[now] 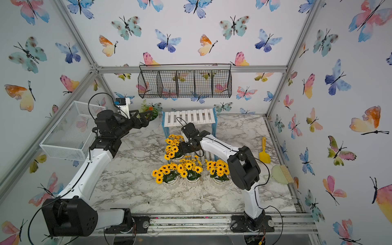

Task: Take the sunflower pots off the shelves
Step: Pick up the sunflower pot from the shelf.

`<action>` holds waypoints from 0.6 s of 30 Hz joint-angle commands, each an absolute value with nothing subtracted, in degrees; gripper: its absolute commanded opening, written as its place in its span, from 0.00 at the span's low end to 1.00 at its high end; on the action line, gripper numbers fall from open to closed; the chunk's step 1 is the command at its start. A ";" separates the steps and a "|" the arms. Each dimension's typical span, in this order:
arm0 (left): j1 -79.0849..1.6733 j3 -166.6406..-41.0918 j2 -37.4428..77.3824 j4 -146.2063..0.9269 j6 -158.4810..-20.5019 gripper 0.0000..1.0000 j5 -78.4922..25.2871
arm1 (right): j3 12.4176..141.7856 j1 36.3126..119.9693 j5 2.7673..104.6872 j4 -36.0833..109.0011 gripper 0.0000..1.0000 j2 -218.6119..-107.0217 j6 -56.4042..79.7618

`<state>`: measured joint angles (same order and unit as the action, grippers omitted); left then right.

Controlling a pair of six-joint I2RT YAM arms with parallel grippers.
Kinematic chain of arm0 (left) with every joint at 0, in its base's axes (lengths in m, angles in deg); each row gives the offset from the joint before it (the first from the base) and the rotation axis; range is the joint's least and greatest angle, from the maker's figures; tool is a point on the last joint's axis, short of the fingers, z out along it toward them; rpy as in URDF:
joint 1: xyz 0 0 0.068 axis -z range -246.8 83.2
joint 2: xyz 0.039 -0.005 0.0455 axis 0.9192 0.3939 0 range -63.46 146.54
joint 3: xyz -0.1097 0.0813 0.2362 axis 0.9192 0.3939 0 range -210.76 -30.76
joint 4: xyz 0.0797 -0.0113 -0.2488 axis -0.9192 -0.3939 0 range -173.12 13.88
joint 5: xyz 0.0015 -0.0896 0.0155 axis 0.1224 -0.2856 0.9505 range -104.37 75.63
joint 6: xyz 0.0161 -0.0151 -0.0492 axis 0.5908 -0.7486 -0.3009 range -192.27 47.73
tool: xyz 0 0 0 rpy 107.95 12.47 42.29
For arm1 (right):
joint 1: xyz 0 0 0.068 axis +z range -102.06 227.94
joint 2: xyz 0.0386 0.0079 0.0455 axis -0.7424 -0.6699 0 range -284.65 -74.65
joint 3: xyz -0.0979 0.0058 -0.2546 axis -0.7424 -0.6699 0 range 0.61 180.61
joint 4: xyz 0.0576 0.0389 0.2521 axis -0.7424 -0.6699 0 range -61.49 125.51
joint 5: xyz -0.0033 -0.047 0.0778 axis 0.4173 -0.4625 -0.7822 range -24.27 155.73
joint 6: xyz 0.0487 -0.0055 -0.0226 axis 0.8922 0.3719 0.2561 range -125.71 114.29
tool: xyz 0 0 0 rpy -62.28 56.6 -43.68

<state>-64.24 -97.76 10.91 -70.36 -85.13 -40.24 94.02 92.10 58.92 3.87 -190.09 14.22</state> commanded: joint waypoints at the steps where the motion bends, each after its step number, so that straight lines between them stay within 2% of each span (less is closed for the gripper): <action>1: -64.70 -97.29 9.57 -69.18 -84.22 0.98 -41.52 | 95.73 92.75 61.47 3.92 0.67 -192.06 14.12; 18: -64.75 -97.21 9.67 -69.19 -84.31 0.98 -41.53 | 98.14 94.02 62.66 2.23 0.56 -195.50 12.93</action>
<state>-64.24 -97.74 10.91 -70.34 -85.11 -40.24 97.54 93.43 61.67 3.74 -192.95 13.56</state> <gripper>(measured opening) 0.984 0.565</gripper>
